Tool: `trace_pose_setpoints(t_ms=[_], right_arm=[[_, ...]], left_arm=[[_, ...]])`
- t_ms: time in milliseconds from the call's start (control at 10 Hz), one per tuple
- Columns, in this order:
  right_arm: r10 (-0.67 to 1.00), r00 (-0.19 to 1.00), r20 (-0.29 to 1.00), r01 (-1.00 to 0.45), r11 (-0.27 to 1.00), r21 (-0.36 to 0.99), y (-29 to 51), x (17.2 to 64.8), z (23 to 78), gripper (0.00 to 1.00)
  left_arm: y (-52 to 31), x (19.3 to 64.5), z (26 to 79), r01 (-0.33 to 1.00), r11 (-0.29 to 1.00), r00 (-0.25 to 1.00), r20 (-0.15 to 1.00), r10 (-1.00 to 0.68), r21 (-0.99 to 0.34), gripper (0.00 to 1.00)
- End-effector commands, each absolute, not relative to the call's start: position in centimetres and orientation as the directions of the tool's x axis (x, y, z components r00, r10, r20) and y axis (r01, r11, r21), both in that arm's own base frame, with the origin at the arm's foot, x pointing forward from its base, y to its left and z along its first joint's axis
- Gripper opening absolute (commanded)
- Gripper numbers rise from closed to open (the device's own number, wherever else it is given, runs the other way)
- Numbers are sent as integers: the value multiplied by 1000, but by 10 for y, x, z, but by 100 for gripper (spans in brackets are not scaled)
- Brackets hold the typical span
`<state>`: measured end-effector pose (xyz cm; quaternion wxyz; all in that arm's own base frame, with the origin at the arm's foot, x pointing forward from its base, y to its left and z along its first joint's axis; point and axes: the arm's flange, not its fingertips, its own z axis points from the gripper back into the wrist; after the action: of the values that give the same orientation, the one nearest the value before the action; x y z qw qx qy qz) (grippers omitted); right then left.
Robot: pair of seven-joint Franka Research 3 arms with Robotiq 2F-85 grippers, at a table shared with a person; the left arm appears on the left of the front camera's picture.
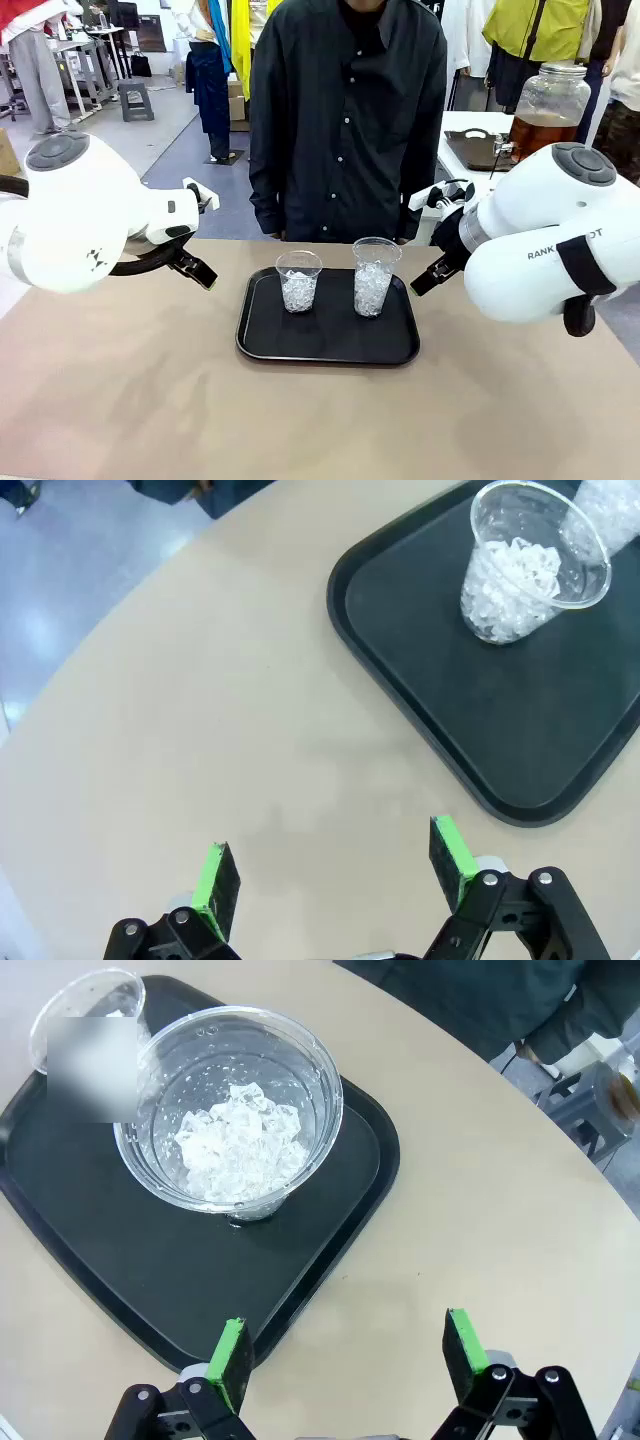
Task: Pour the drink into the iced cup.
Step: Pick up the iced cup indicated by the human and present it to them.
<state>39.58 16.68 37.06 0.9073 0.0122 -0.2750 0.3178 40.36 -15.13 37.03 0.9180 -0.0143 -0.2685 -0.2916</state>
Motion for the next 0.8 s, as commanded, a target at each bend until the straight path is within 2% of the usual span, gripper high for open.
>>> trace_pose_setpoints(t_ms=[0,700], right_arm=[[570,647,507,-583,798,-153,167,396,371,100],[570,647,507,-583,798,-153,167,396,371,100]], left_arm=[[-151,404,370,543,829,686,501,-528,131,100],[-151,404,370,543,829,686,501,-528,131,100]])
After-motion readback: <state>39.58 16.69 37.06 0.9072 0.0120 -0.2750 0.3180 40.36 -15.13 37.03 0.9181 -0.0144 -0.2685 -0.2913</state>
